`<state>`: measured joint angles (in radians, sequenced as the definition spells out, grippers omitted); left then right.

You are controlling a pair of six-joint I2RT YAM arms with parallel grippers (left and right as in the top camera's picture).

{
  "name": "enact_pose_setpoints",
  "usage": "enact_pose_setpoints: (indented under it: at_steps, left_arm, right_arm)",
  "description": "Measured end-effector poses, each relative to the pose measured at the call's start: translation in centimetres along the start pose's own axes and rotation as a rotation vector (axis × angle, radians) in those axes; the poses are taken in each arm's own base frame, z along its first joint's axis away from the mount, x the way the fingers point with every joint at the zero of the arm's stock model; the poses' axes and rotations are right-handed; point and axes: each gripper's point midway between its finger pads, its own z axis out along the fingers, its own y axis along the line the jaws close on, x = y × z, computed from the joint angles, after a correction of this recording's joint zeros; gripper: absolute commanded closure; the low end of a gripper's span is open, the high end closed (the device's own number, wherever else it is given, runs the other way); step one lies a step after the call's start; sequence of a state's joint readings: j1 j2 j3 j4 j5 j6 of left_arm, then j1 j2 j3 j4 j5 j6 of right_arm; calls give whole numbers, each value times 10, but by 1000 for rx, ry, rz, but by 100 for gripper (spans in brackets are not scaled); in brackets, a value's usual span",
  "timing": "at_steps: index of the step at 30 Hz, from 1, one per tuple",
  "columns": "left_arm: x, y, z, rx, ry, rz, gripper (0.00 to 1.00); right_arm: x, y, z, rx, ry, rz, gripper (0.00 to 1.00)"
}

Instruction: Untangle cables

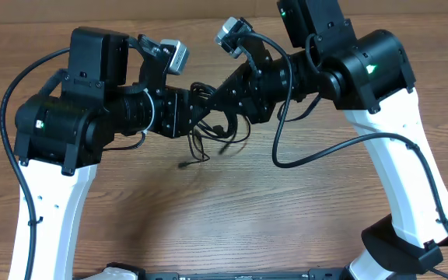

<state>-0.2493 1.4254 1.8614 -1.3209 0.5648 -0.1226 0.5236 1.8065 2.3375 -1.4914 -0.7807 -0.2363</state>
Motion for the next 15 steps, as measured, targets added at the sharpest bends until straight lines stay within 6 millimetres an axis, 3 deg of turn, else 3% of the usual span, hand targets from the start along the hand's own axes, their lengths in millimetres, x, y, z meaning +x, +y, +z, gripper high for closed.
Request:
enact_pose_setpoints:
  at_steps: [9,15]
  left_arm:
    - [5,26,-3,-140,22,129,57]
    - [2,28,-3,-154,14,180,56]
  right_arm:
    - [11,-3,-9,-20,26,78,96]
    - [9,11,-9,-101,14,82,96]
